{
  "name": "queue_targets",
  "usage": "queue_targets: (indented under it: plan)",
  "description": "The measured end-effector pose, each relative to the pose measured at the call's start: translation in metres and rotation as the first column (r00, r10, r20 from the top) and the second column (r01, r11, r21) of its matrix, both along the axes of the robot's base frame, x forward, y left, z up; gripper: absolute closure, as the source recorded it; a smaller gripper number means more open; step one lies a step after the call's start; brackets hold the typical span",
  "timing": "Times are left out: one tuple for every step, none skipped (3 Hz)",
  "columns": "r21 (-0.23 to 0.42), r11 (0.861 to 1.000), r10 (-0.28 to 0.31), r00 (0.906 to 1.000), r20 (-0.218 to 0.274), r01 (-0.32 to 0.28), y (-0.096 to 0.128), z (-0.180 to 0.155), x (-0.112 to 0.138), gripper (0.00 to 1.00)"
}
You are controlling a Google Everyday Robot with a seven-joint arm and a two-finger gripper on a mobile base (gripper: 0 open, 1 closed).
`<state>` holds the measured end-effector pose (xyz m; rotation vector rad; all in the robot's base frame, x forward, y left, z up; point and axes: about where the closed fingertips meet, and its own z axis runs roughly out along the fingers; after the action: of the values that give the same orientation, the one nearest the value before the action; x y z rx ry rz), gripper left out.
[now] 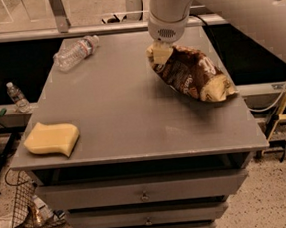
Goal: Move brown chip bag near sponge
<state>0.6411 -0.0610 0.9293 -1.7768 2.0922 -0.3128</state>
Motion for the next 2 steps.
queue_targets:
  plan:
    - [0.03, 0.992, 0.119, 0.9928, 0.011, -0.119, 0.023, 0.019, -0.034, 1.0]
    - [-0.001, 0.962, 0.273, 0.9604, 0.057, -0.273, 0.06, 0.049, -0.076, 1.0]
